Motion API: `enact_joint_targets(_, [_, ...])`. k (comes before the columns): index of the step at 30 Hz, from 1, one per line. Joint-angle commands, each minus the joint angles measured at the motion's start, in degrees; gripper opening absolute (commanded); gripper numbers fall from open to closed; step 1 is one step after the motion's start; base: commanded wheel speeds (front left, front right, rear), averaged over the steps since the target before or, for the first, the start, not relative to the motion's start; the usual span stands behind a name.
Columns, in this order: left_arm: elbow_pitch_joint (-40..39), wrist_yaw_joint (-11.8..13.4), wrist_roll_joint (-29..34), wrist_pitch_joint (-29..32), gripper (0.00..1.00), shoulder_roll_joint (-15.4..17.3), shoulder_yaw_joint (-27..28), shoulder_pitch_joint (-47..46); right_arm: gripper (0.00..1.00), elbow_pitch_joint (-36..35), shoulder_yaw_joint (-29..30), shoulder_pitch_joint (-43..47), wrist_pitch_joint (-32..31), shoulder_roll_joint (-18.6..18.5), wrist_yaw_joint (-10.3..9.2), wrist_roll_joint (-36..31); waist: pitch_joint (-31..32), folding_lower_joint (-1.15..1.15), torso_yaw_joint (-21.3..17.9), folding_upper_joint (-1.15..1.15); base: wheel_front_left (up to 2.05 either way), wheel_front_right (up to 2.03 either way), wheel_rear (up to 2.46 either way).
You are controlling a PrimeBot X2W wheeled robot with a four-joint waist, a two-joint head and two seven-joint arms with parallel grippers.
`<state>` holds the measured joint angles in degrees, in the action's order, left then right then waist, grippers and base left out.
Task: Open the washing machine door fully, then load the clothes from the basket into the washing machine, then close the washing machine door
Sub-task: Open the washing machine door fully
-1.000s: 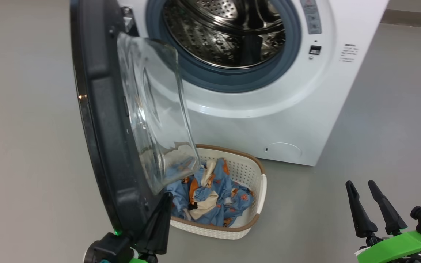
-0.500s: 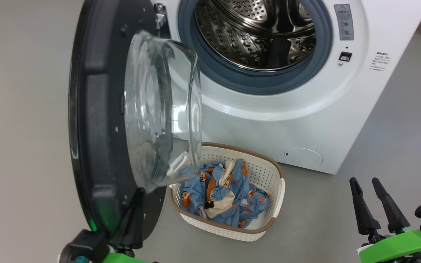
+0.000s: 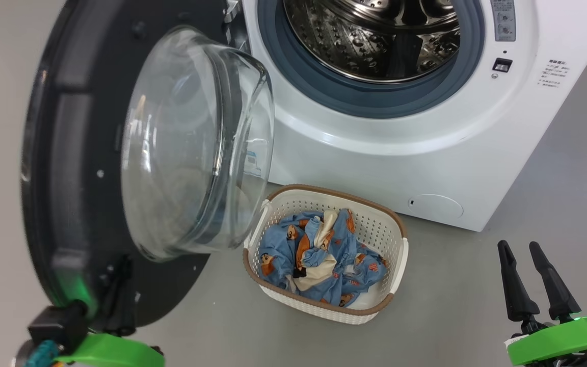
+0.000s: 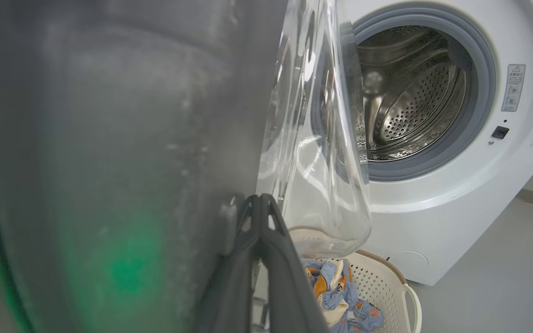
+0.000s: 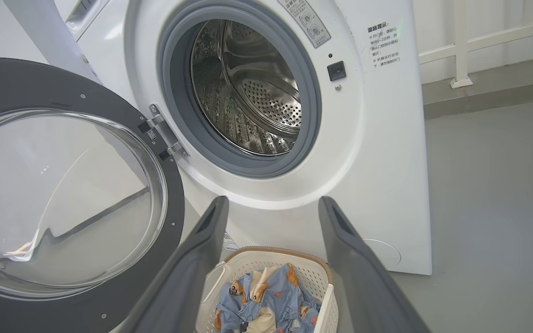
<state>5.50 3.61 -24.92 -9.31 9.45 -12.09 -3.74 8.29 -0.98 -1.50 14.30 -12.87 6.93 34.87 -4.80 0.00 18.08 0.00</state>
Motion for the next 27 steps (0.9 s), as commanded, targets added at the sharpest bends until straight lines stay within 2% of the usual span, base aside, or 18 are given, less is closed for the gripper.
enact_joint_targets(1, [-0.9,1.1,-0.6,-0.2,0.0,2.4,3.5,-3.1,1.0,-1.6,-1.0,-2.1,0.7,-0.8,0.56,-0.6,-0.3,0.0,0.2,0.0,0.0,0.0,0.0])
enact_joint_targets(27, [8.7,0.7,-4.7,8.7,0.0,14.9,12.0,-15.4,1.0,-2.5,-0.5,-5.3,0.7,-0.5,0.56,-0.3,-5.9,0.0,1.7,0.0,0.0,0.0,0.0])
